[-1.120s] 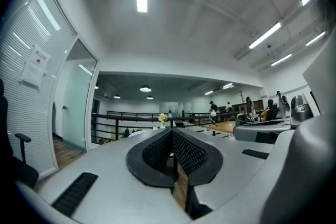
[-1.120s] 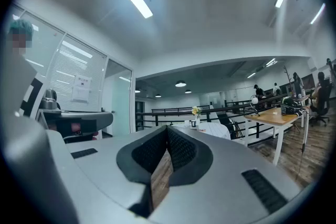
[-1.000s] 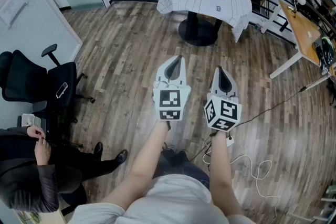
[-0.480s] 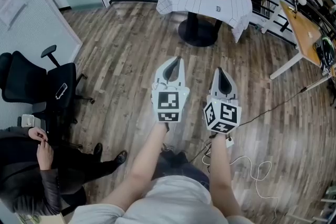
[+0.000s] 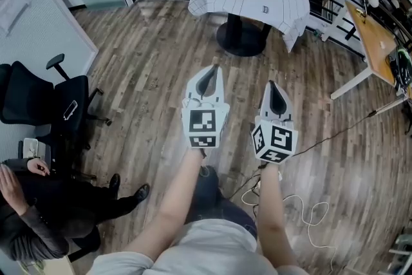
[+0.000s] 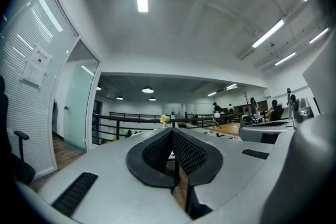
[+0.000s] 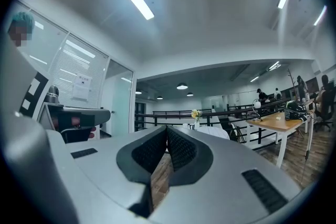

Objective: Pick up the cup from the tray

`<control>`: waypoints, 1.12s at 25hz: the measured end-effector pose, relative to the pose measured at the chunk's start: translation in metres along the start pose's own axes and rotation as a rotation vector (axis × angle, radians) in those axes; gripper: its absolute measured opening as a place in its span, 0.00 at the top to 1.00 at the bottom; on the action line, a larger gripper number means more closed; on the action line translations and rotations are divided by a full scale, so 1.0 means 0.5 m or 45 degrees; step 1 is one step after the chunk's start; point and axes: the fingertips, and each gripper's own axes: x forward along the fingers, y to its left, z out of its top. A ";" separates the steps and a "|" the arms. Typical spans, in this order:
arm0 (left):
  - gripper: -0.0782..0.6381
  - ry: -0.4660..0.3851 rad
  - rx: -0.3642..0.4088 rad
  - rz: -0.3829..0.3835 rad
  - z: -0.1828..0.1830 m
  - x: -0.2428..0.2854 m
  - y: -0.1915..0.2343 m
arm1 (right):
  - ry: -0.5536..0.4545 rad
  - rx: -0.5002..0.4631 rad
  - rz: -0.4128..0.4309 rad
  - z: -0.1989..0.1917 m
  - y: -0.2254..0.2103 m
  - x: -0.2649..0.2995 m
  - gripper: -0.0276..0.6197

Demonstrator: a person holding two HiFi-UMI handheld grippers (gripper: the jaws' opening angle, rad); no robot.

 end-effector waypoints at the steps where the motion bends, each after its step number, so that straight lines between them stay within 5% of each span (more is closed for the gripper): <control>1: 0.88 0.003 0.003 -0.003 -0.002 0.012 -0.003 | 0.005 0.011 -0.003 -0.005 -0.010 0.008 0.95; 10: 0.88 0.013 -0.006 -0.022 -0.031 0.176 0.025 | 0.022 0.053 -0.018 -0.040 -0.081 0.162 0.95; 20: 0.88 0.051 0.011 -0.044 -0.054 0.498 0.194 | 0.037 0.099 -0.035 -0.047 -0.096 0.525 0.95; 28: 0.88 0.077 -0.002 -0.040 -0.086 0.685 0.280 | 0.050 0.072 -0.058 -0.051 -0.134 0.709 0.95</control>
